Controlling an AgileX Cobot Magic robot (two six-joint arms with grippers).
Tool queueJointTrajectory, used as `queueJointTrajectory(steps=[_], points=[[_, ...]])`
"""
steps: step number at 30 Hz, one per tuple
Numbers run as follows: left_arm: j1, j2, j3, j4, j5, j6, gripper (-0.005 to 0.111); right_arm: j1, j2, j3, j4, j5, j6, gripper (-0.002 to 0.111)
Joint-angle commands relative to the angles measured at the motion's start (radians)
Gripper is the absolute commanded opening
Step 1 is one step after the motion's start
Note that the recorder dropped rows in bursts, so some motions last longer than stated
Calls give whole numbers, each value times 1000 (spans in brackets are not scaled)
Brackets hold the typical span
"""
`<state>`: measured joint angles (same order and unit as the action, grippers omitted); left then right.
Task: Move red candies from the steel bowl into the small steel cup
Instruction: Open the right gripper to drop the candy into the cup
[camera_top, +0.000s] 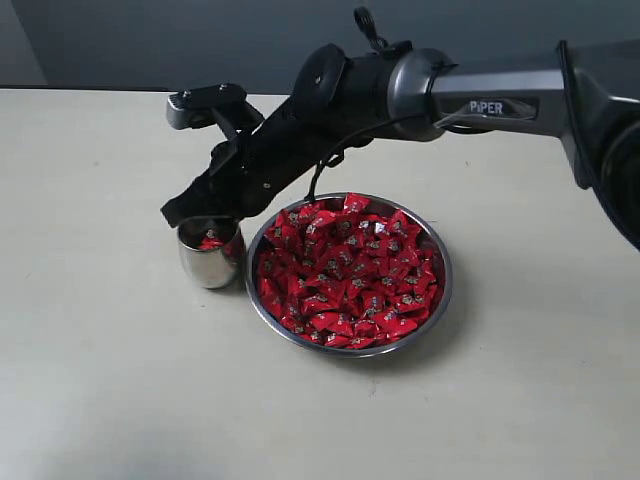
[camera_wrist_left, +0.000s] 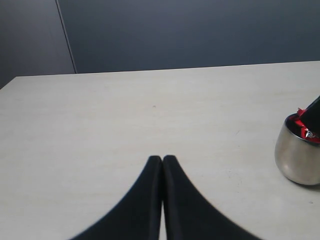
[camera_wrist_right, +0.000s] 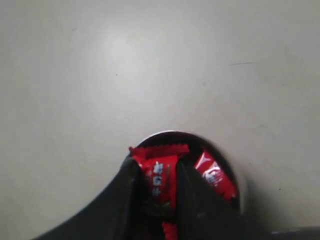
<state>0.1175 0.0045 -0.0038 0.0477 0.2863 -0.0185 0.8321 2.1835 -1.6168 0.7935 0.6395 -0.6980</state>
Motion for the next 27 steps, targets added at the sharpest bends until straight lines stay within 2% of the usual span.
queueJointTrajectory(steps=[1,21,23,27], points=[[1,-4,4,-2,-2,-1,0,-1,-3,-6,9,-7,-9,-1],[1,-4,4,-2,-2,-1,0,8,-3,-6,19,-61,-9,0],[1,-4,4,-2,-2,-1,0,8,-3,-6,16,-61,-9,8],[1,-4,4,-2,-2,-1,0,8,-3,-6,16,-61,-9,37]])
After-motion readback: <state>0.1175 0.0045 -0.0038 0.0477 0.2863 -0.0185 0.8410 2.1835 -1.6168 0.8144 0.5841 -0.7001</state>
